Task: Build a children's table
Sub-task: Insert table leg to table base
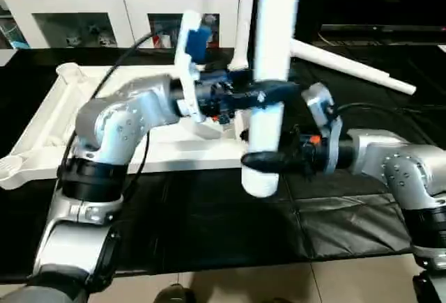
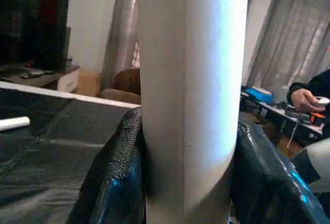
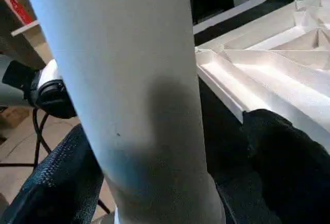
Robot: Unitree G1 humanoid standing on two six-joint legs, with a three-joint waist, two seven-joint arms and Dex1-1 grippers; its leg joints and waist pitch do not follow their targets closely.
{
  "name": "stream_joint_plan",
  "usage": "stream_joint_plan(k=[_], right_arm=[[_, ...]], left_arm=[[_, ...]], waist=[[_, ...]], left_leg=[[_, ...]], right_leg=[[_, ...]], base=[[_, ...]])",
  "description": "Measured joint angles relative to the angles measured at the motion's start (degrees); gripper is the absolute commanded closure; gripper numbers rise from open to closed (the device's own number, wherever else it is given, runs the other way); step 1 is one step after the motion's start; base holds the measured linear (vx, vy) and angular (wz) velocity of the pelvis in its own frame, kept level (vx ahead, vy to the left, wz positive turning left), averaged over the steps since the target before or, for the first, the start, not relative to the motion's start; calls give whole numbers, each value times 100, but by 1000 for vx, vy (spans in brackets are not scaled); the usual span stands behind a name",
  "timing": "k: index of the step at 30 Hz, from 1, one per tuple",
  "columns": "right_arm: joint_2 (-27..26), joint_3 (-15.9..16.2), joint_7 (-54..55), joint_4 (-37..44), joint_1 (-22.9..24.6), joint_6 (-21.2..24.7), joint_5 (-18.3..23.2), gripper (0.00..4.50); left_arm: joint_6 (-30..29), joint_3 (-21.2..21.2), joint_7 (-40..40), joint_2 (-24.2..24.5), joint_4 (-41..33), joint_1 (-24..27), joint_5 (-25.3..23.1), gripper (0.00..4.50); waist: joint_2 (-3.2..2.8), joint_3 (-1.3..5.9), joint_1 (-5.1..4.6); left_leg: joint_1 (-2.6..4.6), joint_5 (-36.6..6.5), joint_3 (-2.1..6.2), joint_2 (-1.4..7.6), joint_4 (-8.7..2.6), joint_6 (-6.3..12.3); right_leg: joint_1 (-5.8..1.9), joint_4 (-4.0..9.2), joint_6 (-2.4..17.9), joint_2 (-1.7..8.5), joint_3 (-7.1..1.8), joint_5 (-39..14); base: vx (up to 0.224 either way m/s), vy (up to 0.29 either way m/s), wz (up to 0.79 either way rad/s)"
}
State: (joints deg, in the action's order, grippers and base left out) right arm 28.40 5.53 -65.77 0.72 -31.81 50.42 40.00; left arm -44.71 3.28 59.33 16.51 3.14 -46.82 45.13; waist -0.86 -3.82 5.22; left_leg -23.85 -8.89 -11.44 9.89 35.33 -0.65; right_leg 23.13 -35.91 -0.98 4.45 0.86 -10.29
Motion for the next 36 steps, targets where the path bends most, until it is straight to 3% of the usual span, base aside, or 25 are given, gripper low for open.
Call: stream_joint_plan(k=[9,16,18,29,36], right_arm=[[58,187,-226,-127,-33,-182,-147,28],[150,404,-355,-127,-32,-374,-340,109],[152,413,-357,-130,-32,-378,-380,109],[118,413,-414,-158,-32,-547,-444,222],[110,415,-449,-148,-32,-636,-473,245]], left_arm=[[-42,166,33,5,9,0,-122,265],[-37,163,-95,-45,175,-83,-227,265],[-34,163,-97,-48,178,-87,-235,265],[-27,160,-104,-47,211,-103,-281,265],[-35,142,-137,-46,215,-103,-284,265]], waist=[[0,0,9],[0,0,4],[0,0,4],[0,0,4],[0,0,4]], left_leg=[[-2,0,0,0,2,0],[-1,0,0,0,3,0],[-1,0,0,0,3,0],[-1,0,0,0,3,0],[-1,0,0,0,3,0]], right_leg=[[0,0,0,0,0,0],[0,-1,0,0,0,0],[0,-1,0,0,-1,0],[0,-1,0,0,0,0],[0,-1,0,0,0,0]], base=[[0,0,0],[0,0,0],[0,0,0],[0,0,0],[0,0,0]])
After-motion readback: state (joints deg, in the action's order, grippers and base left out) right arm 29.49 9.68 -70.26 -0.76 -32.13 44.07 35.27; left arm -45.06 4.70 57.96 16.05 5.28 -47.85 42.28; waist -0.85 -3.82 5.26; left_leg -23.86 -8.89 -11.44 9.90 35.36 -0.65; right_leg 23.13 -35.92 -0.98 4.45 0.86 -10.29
